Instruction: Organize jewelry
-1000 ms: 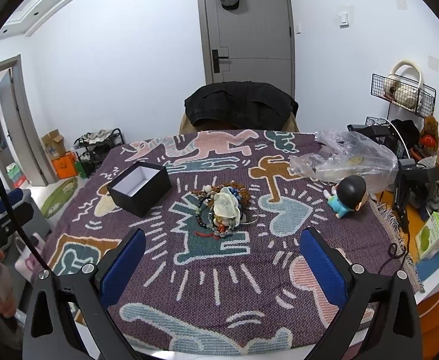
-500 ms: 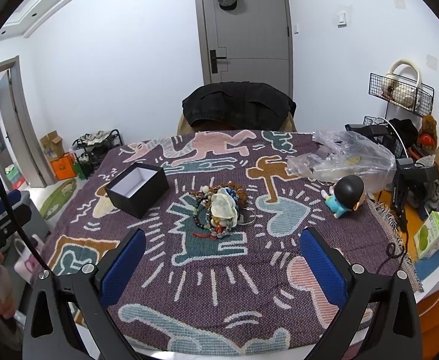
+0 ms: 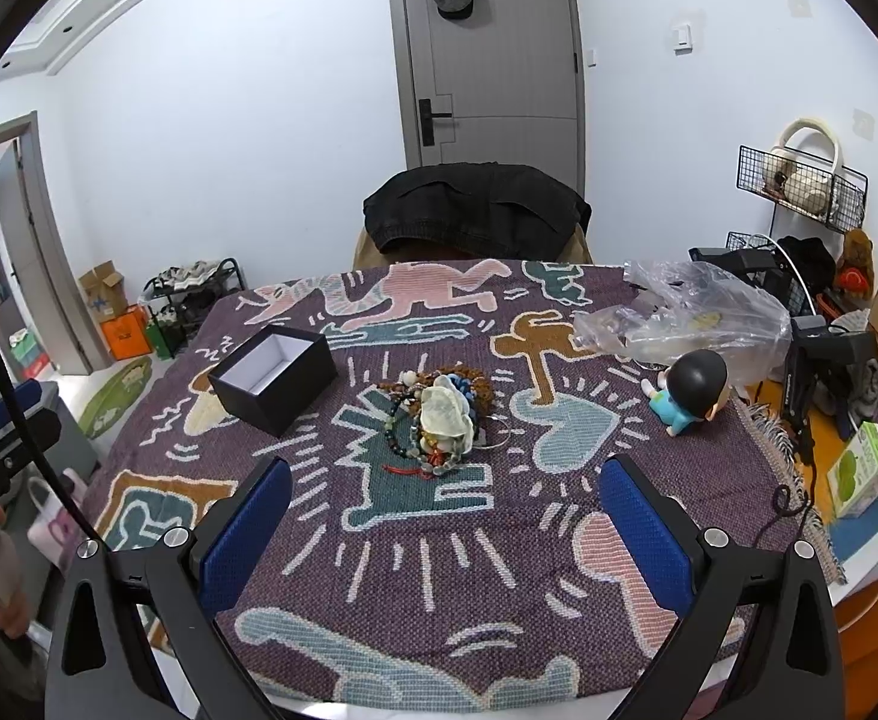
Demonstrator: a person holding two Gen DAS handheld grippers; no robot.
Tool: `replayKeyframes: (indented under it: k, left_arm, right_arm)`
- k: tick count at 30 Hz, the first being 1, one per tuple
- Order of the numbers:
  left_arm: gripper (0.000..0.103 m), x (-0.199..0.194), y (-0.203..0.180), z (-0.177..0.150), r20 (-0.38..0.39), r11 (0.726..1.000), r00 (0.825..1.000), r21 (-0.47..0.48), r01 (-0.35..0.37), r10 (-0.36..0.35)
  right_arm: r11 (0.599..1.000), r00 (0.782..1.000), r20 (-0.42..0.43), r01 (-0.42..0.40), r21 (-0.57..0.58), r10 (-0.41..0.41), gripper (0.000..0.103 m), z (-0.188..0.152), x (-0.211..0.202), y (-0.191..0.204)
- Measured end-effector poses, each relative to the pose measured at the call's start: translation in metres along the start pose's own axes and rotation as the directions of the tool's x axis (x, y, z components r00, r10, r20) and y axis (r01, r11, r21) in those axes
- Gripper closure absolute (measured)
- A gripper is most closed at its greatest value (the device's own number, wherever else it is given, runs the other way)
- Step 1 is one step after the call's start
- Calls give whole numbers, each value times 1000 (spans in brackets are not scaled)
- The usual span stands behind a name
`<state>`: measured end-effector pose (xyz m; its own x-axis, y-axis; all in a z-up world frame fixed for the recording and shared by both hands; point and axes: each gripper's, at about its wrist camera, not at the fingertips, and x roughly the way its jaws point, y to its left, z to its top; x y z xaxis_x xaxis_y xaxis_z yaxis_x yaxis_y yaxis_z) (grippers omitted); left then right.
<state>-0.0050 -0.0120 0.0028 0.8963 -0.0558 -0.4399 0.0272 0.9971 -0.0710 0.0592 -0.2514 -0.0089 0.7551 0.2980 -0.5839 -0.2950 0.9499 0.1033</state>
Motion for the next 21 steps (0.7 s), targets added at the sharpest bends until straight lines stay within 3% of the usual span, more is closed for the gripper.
replayKeyframes:
  k: [21]
  left_arm:
    - [0,8,2,-2,-13,1000,1000,-23,21,-21]
  right_arm:
    - [1000,1000,7,-16,22,16,0,-1,0,4]
